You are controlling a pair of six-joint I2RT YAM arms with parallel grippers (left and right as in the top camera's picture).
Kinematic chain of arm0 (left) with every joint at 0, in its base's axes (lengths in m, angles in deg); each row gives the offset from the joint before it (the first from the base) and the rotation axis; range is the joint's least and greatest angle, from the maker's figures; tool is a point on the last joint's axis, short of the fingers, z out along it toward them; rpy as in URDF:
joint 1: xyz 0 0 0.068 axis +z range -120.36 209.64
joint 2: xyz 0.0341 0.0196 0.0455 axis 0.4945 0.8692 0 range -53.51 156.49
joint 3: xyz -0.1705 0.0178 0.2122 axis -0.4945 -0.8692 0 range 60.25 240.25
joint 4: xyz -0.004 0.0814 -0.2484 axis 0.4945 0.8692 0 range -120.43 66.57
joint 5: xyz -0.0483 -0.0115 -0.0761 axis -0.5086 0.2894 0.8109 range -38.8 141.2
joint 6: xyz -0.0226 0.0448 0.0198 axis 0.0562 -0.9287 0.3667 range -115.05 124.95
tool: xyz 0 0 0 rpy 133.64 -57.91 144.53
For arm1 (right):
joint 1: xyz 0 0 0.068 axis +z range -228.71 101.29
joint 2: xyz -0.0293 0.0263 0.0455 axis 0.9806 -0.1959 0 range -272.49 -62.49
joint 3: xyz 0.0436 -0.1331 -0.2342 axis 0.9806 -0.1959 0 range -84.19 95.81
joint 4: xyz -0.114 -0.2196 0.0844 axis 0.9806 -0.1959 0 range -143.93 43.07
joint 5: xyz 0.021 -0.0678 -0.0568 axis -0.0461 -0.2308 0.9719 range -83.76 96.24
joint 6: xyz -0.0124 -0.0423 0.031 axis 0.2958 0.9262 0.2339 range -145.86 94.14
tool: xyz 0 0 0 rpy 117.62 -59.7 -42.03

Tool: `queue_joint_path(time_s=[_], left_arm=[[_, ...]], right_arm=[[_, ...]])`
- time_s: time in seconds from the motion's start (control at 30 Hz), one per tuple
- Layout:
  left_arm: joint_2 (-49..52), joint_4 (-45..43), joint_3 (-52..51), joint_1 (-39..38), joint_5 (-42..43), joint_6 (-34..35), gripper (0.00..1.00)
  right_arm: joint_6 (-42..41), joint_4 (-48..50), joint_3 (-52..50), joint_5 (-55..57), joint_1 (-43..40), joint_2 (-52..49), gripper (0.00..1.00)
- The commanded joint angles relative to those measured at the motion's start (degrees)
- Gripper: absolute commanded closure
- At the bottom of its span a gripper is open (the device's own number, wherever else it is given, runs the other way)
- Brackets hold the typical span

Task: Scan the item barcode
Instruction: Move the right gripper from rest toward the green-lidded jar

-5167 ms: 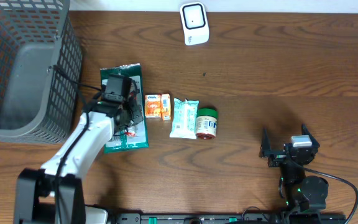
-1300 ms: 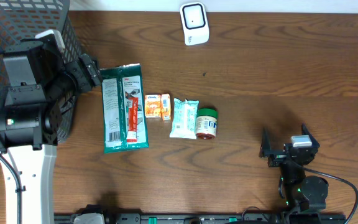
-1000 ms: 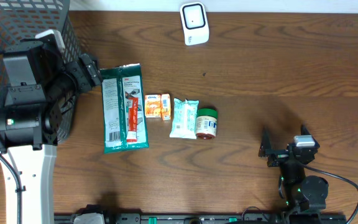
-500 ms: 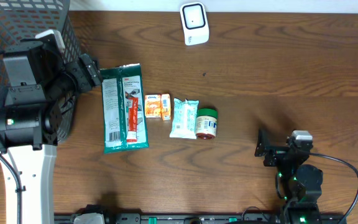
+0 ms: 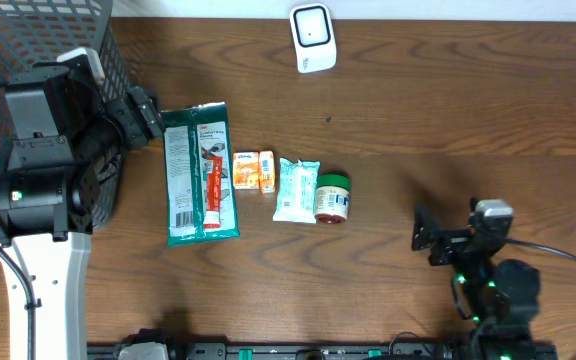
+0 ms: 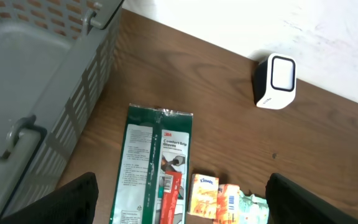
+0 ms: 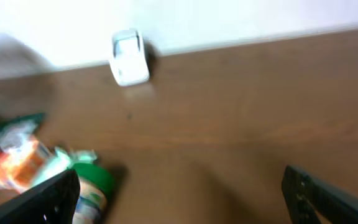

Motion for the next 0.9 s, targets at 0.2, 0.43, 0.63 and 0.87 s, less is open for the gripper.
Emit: queue_joint_path(time_s=[0.2,0.43,0.63,0.87], left_arm=[[0.11,0.02,0.31,0.28,0.52,-0.7,0.13],[0.11,0.02,0.31,0.28,0.52,-0.7,0.13],[0.11,0.02,0.31,0.28,0.52,-0.7,0.13],[0.11,0.02,0.31,0.28,0.52,-0.7,0.13]], right_arm=[[0.04,-19.96,30.36,-1.16,-0.59,-12.04,0.01],[0.04,-39.89,54.75,-1.62,-0.59,-29.64,0.01],[0.04,-56.78,69.72,-4.55,-0.59,-43.69,0.01],[0.04,-58.93,71.84,-11.63,-0.59,-50.36,0.04]])
